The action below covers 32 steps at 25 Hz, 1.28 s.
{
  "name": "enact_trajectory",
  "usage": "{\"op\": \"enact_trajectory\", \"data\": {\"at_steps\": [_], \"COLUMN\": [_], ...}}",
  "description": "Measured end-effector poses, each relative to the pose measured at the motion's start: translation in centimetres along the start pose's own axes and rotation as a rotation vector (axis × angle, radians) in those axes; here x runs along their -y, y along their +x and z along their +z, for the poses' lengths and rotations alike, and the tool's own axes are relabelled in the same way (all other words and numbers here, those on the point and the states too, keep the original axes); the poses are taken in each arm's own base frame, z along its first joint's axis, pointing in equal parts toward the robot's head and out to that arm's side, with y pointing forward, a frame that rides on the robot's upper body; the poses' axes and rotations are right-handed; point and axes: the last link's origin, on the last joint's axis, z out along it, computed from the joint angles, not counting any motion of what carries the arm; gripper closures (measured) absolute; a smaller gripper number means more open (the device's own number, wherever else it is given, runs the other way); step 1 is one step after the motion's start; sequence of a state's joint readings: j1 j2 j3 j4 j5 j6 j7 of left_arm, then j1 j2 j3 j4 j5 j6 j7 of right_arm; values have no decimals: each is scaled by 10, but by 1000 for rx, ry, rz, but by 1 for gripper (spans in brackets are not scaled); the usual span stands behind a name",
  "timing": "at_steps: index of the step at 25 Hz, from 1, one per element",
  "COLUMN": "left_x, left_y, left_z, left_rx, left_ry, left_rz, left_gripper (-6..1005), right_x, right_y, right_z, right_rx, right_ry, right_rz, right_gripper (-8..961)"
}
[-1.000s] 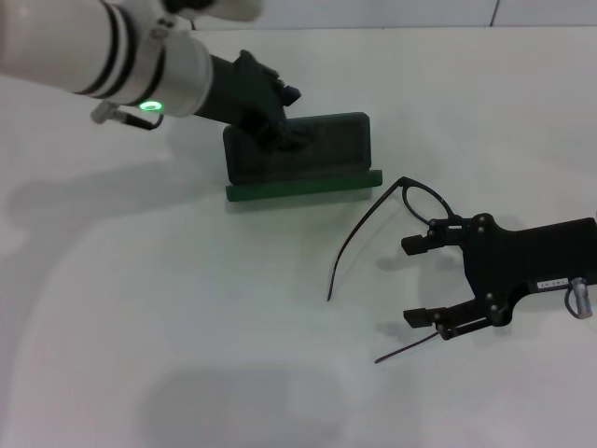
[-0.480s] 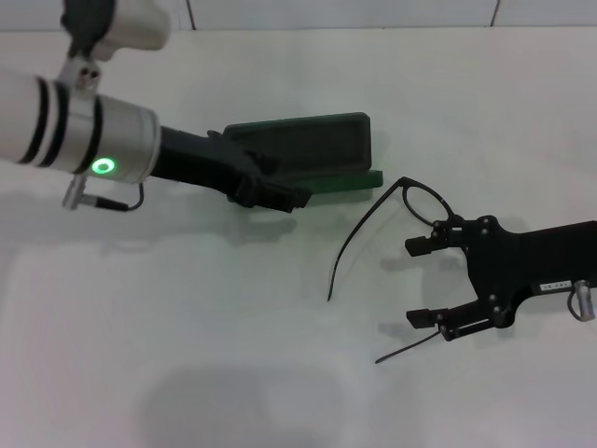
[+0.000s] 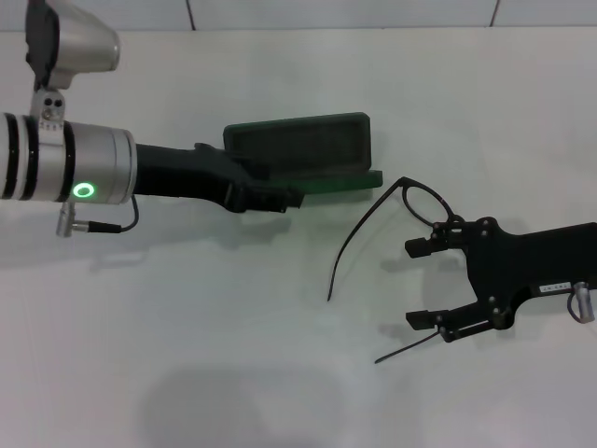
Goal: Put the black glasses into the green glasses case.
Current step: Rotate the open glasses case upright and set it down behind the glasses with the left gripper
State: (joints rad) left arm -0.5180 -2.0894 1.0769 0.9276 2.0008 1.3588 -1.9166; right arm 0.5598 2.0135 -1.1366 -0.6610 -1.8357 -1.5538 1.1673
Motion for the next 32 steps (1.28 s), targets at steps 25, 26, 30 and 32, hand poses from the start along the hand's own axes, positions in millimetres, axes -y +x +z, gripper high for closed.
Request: {"op": "enact_trajectory", "data": {"at_steps": [25, 26, 30, 32], "left_x": [10, 10, 9, 8], "left_y": [-24, -25, -29, -33], "left_z": [2, 2, 1, 1], "left_rx": [-27, -27, -28, -31], "left_ry": [29, 28, 24, 21], "left_rz": [-47, -48, -46, -47], "left_gripper": [279, 279, 280, 281], "right_x": [-1, -1, -1, -1], "right_y": [1, 1, 1, 1], "right_z": [0, 0, 0, 0], "right_rx": [-1, -1, 0, 1], "right_ry": [-2, -2, -1, -1], "right_rz": [2, 2, 2, 2], "right_gripper": [96, 96, 96, 96]}}
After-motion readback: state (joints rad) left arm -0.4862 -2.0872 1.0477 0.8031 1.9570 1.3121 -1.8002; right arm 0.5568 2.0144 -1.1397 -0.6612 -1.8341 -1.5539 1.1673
